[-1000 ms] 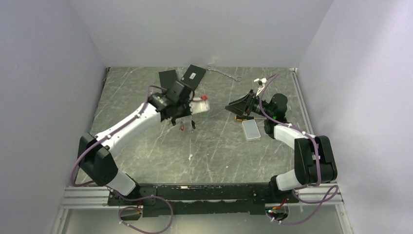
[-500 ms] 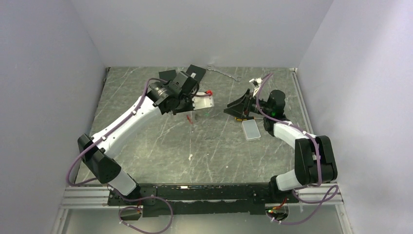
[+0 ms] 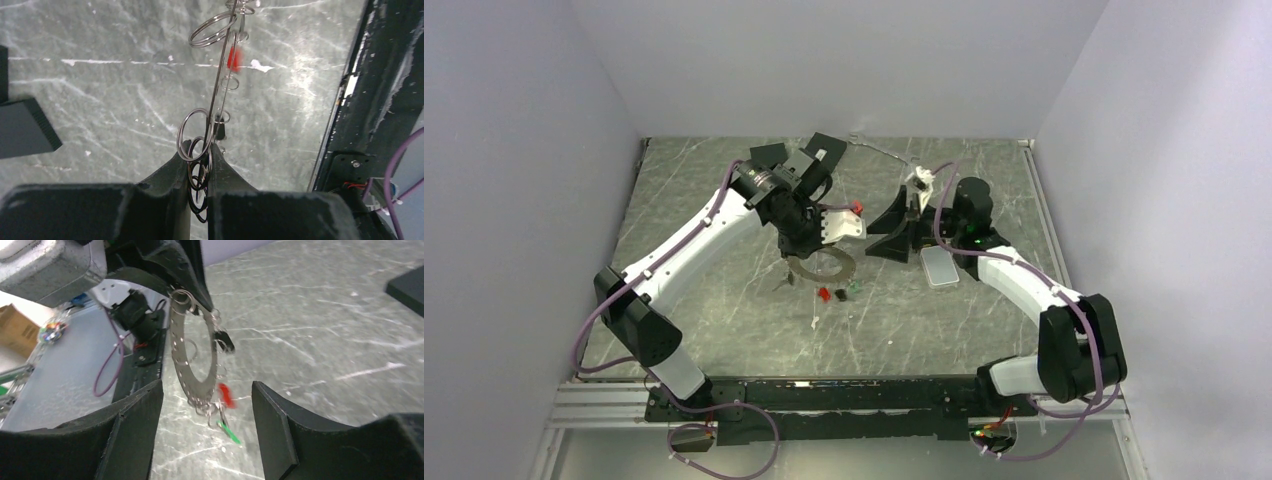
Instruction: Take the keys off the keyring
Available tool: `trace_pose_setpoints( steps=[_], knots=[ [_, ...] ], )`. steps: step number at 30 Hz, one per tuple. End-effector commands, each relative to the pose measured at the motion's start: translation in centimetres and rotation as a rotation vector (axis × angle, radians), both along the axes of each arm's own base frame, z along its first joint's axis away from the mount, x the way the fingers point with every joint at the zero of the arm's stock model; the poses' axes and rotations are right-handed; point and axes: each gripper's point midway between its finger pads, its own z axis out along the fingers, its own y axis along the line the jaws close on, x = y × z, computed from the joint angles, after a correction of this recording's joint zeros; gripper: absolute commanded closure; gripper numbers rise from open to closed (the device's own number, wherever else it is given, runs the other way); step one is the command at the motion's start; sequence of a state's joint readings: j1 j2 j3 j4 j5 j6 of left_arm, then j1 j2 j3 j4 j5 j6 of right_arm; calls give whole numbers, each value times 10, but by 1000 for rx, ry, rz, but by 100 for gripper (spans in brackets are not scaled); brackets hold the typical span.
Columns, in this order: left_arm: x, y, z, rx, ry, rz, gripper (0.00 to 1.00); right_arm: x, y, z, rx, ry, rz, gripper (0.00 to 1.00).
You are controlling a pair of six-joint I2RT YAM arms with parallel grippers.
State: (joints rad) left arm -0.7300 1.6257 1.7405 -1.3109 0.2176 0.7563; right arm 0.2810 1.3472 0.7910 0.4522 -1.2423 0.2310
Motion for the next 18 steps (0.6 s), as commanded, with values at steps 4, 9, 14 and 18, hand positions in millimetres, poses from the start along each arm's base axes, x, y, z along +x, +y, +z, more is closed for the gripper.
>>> trace_pose_setpoints(
  steps=[4,9,14,18],
  knots=[
    [-18,-21,18,-135,79,-61,100,-28,31,15,63,-45,132,32],
    [-21,-23,19,-154,94,-62,100,-37,44,3,34,-12,156,35],
    [-21,-24,19,-177,111,-53,100,-39,52,-10,4,14,149,46],
    [-20,-24,21,-200,127,-41,100,-33,55,-13,-12,18,115,65]
  ],
)
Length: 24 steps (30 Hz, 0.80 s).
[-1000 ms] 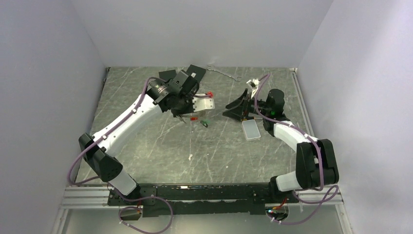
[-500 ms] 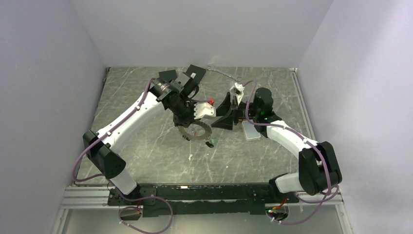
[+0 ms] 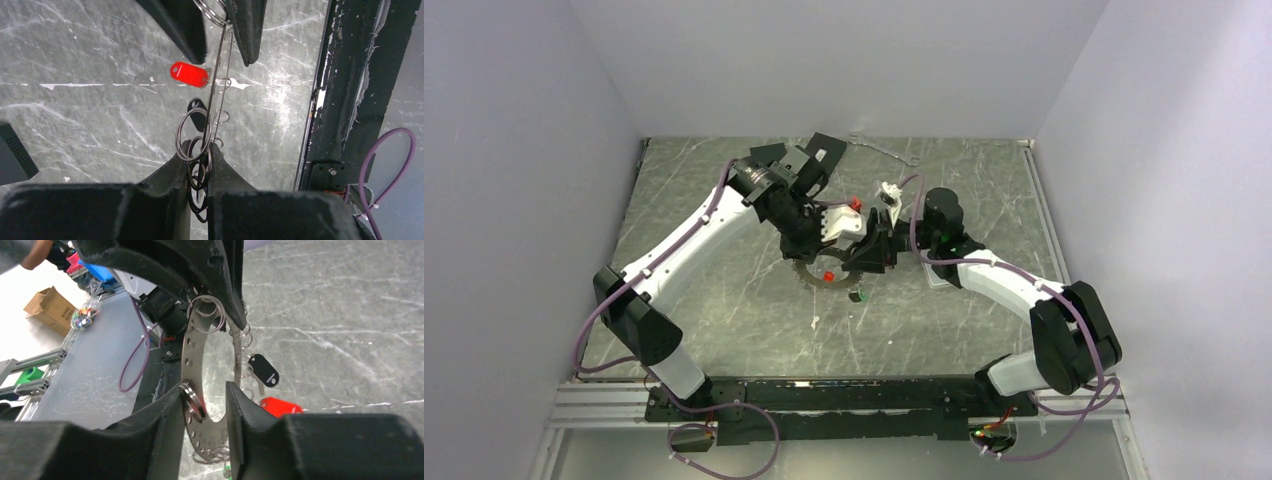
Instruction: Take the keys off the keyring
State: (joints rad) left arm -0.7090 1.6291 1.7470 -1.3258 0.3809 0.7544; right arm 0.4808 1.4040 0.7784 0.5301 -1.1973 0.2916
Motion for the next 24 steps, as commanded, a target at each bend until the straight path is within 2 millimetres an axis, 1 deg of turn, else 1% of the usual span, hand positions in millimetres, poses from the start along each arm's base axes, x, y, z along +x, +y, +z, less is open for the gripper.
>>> trace_pose_setpoints(
  steps=[1,2,3,4,7,9,11,14,15,16,17,20,21,22,24],
  knots=[
    [-3,-9,19,-107,26,6,100,9,3,-2,-11,-31,-44,76],
    [-2,-9,22,-124,38,14,100,11,4,-1,-13,-30,-52,90],
    [-2,-11,25,-153,59,21,98,12,4,-1,-15,-26,-59,100],
    [-1,-11,27,-177,77,38,94,14,4,0,-16,-22,-71,100],
    [9,-8,36,-272,137,105,62,22,0,9,12,-14,-109,100],
    [20,-3,45,-355,159,157,50,27,-3,21,58,-23,-131,100],
    [34,7,56,-454,175,220,42,31,-6,31,82,-20,-147,100],
    [49,21,75,-628,211,293,37,38,-9,48,130,-26,-165,100],
    [53,25,74,-669,237,320,36,40,-11,55,153,-35,-171,100],
    [59,29,82,-719,230,335,36,41,-11,60,170,-32,-174,100],
    [61,32,78,-757,260,356,35,44,-13,65,189,-30,-184,100],
    [71,42,86,-875,302,399,32,57,-17,74,231,26,-250,100],
    [76,45,90,-902,291,399,28,62,-19,76,241,44,-282,100],
    [79,46,89,-917,299,414,27,66,-21,78,251,58,-306,100],
    [84,45,87,-940,335,446,23,68,-24,81,273,76,-315,100]
  ],
)
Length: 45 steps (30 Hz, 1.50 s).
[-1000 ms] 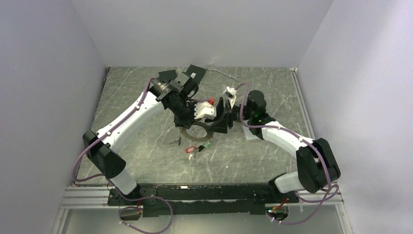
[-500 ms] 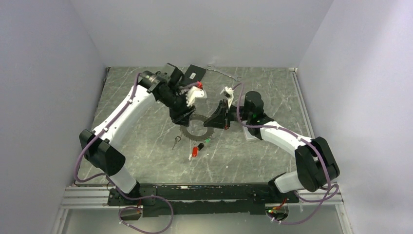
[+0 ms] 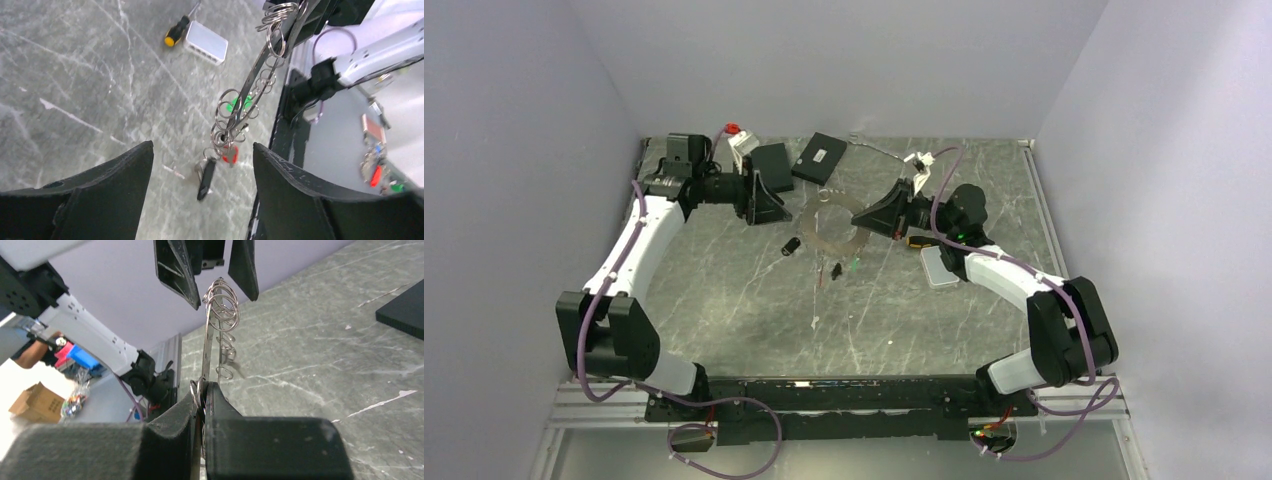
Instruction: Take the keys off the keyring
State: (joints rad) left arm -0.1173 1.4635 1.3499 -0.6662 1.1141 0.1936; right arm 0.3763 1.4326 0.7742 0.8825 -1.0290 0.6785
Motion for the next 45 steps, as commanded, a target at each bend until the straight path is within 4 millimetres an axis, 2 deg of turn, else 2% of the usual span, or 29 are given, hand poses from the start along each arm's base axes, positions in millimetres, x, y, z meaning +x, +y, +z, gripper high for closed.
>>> trace_pose_setpoints(
  steps=[1,12,17,20,26,27,28,29,31,32,35,37,40,45],
  knots=[
    [6,-10,42,-184,-40,-35,22,10,-5,37,118,-33,-60,100],
    [-3,-32,32,-314,44,-132,21,9,-5,41,160,10,-43,100],
    [-12,-45,31,-309,53,-183,27,4,-3,40,163,16,-12,100],
    [-19,-53,30,-308,59,-224,43,-1,0,39,163,14,16,100],
    [-26,-54,31,-299,58,-257,89,-2,1,33,143,23,41,100],
    [-28,-54,33,-296,55,-269,100,-3,2,30,126,25,47,100],
    [-29,-54,34,-295,54,-276,100,-3,2,28,115,26,51,99],
    [-31,-54,36,-292,53,-284,100,-3,2,26,104,20,55,90],
    [-31,-53,38,-283,32,-300,100,-4,2,21,84,21,61,62],
    [-33,-52,36,-273,58,-296,100,-5,2,18,70,18,65,54],
    [-31,-52,36,-234,27,-285,100,-6,3,8,21,20,76,43],
    [-32,-53,36,-219,29,-288,100,-4,3,2,-16,12,68,39],
    [-33,-57,31,-204,20,-306,100,-6,2,1,-54,-22,77,39],
    [-36,-60,24,-143,27,-341,100,-12,2,3,-76,-19,122,44]
  ],
)
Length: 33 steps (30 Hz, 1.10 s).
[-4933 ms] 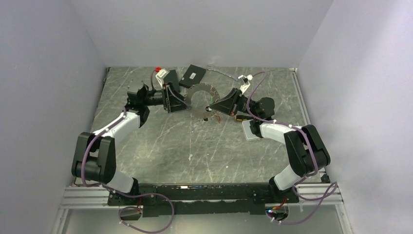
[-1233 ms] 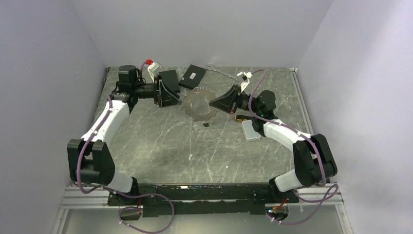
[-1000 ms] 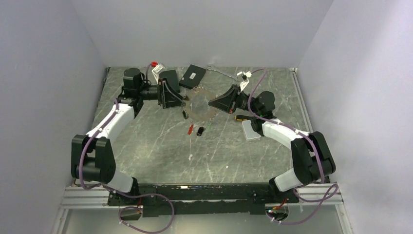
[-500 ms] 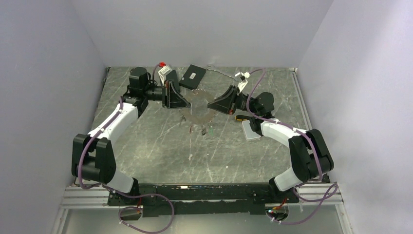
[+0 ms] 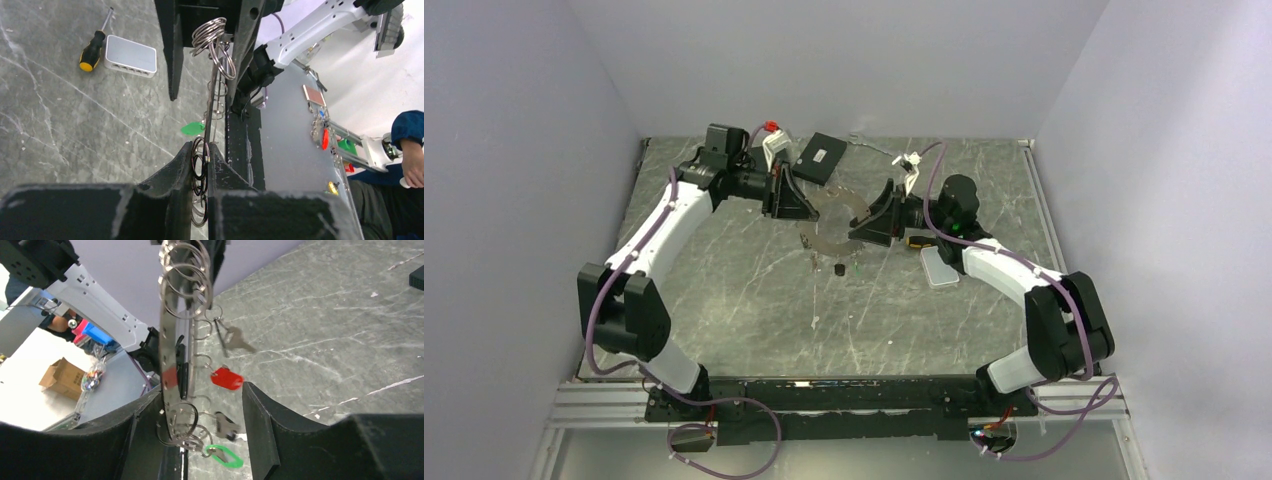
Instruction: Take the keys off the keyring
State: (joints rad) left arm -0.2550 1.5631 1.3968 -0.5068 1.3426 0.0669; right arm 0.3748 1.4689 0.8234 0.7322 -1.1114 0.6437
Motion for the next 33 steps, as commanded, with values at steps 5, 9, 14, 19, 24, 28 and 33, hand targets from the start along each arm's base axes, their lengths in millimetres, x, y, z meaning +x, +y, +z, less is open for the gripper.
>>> trace_pose_setpoints(
  steps=[5,9,14,19,24,28,33],
  knots=[
    [-4,-2,0,58,-40,-41,100,-14,3,18,-14,-64,65,62],
    [2,-3,2,63,-27,-29,100,-17,6,12,-30,-26,65,72],
    [11,-5,0,78,-5,-26,100,-16,8,9,-37,22,51,90],
    [23,-7,-3,91,19,-1,88,-11,9,16,-4,67,3,100],
    [43,1,6,96,-2,84,41,8,7,25,35,108,-102,100],
    [63,17,21,86,-74,196,25,34,-2,43,111,128,-215,100],
    [76,38,31,68,-131,335,18,66,-15,55,178,182,-359,100]
  ],
)
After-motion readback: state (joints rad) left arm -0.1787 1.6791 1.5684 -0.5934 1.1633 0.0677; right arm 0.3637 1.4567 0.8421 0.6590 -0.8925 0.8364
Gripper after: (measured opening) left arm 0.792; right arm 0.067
